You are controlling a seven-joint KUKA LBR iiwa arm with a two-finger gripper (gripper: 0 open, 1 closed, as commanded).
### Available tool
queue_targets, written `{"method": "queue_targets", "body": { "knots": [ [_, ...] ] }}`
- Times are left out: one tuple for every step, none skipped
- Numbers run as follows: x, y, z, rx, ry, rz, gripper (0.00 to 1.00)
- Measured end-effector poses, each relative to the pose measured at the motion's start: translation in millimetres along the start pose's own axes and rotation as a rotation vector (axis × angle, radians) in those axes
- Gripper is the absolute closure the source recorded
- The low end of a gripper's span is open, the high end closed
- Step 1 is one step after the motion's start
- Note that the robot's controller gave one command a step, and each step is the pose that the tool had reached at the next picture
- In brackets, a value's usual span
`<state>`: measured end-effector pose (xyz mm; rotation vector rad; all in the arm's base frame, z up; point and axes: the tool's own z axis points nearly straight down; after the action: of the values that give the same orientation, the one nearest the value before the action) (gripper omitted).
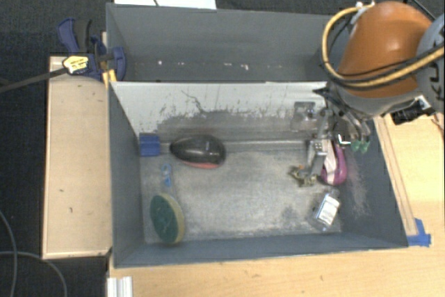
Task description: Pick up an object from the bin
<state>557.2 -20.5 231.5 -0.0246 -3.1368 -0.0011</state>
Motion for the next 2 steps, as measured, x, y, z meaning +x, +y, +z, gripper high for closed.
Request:
{"method": "queue_targets", "body": {
  "knots": [
    [3.0,-33.1,71.0,0.001,-0.002,-0.225,0.00],
    [22.1,-104.2,140.6,0.002,-0.002,-0.364,0.00]
  ]
}}
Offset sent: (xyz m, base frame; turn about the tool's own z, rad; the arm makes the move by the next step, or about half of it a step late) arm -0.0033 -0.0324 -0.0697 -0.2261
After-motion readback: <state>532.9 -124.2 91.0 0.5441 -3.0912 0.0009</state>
